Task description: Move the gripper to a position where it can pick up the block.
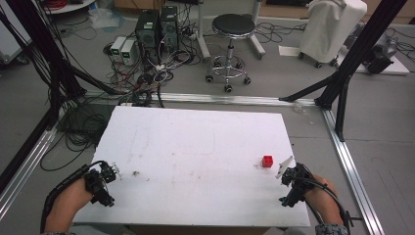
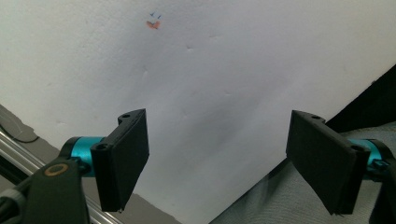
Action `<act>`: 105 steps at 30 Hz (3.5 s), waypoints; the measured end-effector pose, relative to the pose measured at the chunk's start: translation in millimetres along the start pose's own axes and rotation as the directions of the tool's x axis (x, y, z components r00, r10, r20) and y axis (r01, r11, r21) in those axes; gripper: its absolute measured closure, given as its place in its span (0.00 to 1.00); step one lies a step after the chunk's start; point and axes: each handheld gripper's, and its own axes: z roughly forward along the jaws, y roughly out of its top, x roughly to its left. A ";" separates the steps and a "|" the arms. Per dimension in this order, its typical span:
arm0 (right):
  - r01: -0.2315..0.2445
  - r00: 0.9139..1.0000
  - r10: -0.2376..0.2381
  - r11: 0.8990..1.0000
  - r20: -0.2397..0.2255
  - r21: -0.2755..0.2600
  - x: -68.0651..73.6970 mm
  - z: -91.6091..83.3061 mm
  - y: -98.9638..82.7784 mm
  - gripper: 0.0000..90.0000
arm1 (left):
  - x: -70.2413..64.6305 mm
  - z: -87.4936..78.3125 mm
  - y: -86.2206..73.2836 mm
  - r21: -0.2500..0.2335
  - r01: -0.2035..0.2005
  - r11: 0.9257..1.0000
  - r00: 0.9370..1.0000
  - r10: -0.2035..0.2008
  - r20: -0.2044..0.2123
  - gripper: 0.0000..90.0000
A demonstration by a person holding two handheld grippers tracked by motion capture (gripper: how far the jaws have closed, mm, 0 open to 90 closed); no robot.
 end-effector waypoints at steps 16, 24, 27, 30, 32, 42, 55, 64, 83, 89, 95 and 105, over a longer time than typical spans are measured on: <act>0.075 0.997 -0.075 0.997 -0.016 0.021 -21.1 -4.7 2.4 0.01 | -1.4 3.6 -1.2 0.002 0.002 1.000 1.000 -0.002 0.002 0.24; 0.106 0.993 -0.106 0.994 -0.047 0.001 -31.6 -5.6 6.3 0.01 | -2.1 4.1 -1.9 -0.004 0.012 1.000 1.000 -0.012 0.006 0.24; 0.130 0.990 -0.129 0.991 -0.058 0.016 -35.8 -5.2 6.7 0.01 | -1.3 4.8 -2.4 0.004 0.004 1.000 1.000 -0.004 0.009 0.24; 0.146 0.987 -0.145 0.989 -0.065 0.018 -38.7 -6.6 6.5 0.01 | -1.3 5.5 -2.9 0.003 0.010 1.000 1.000 -0.010 0.007 0.24; 0.152 0.986 -0.150 0.988 -0.069 0.023 -40.4 -7.3 6.1 0.01 | -1.0 5.7 -3.0 0.007 0.007 1.000 1.000 -0.007 0.005 0.24; 0.159 0.985 -0.155 0.986 -0.081 0.046 -49.3 -10.9 3.0 0.01 | -1.3 7.0 -3.5 0.003 0.012 1.000 1.000 -0.012 0.008 0.24; 0.251 0.966 -0.250 0.968 -0.066 0.016 -60.0 -12.4 25.1 0.01 | 0.2 5.9 -5.1 0.006 0.018 1.000 1.000 -0.018 -0.006 0.24; 0.316 0.948 -0.310 0.945 -0.080 0.083 -75.7 -1.2 46.9 0.01 | 1.6 6.9 -9.1 0.004 0.030 1.000 1.000 -0.030 -0.006 0.24; 0.395 0.917 -0.386 0.915 -0.100 0.081 -94.2 17.9 70.8 0.01 | 2.3 7.0 -11.1 0.005 0.043 0.999 0.999 -0.043 -0.007 0.24; 0.410 0.910 -0.401 0.908 -0.108 0.084 -96.4 26.4 78.3 0.01 | 2.4 6.8 -11.5 0.004 0.046 0.999 0.999 -0.046 -0.007 0.24; 0.409 0.908 -0.398 0.909 -0.130 0.075 -100.0 35.7 82.4 0.01 | 3.1 6.9 -12.0 0.011 0.040 0.999 0.999 -0.040 -0.006 0.24; 0.401 0.909 -0.385 0.913 -0.164 0.080 -105.8 55.1 84.7 0.01 | 1.9 8.0 -10.7 0.013 0.038 0.999 0.999 -0.038 -0.005 0.24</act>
